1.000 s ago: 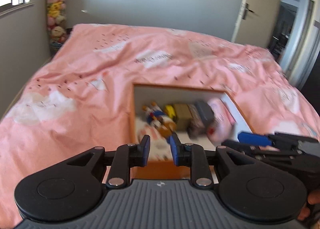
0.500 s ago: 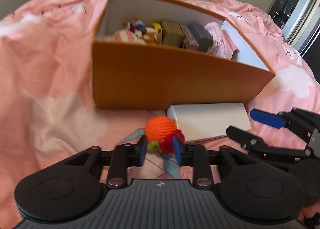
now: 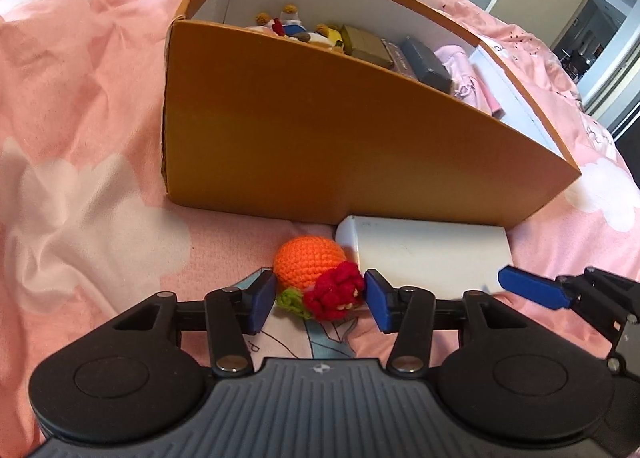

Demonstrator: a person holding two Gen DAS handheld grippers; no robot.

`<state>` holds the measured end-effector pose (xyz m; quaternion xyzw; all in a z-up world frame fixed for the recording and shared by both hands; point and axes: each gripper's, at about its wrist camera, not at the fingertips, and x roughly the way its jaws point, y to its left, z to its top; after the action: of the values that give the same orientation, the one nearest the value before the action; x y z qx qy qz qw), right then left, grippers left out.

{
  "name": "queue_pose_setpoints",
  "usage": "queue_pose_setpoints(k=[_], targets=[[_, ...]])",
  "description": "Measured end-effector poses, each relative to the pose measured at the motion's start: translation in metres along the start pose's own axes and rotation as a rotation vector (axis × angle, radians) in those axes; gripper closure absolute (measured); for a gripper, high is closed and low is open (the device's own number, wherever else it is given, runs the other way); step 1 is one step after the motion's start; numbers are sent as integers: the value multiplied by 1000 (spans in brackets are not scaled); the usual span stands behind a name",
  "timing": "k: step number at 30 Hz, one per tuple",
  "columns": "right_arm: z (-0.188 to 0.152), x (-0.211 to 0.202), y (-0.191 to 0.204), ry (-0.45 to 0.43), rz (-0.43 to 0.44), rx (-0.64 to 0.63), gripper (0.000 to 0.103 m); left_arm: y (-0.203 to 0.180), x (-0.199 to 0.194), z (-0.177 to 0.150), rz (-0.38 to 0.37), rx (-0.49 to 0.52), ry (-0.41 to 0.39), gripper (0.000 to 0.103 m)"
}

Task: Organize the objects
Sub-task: 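Move both tools to the crocheted ball and white glasses case beside the box, then grasp the crocheted ball with the left tool while the right tool grasps the white glasses case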

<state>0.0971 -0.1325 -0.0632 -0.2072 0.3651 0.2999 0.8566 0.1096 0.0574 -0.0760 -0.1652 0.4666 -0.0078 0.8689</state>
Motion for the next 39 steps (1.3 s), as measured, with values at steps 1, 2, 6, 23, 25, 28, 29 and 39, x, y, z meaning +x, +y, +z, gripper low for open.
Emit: queue_pose_setpoints(k=[1, 2, 6, 23, 25, 28, 29, 39], targets=[[0, 2, 1, 5, 1, -6, 52, 1, 1, 0, 0, -8, 2, 45], [0, 3, 1, 10, 5, -11, 51, 2, 3, 0, 0, -13, 4, 45], [0, 9, 7, 26, 4, -50, 47, 3, 7, -2, 11, -1, -2, 45], [3, 38, 35, 92, -131, -412, 38, 0, -34, -5, 103, 127, -12, 52], [1, 44, 39, 85, -146, -447, 34, 1, -32, -3, 108, 118, 1, 52], [-2, 51, 45, 70, -173, -497, 30, 5, -32, -5, 104, 107, 8, 52], [-3, 53, 46, 66, -179, -507, 29, 6, -31, -5, 104, 109, 8, 52], [-7, 56, 52, 22, -196, -570, 45, 6, -27, -6, 105, 117, 14, 52]])
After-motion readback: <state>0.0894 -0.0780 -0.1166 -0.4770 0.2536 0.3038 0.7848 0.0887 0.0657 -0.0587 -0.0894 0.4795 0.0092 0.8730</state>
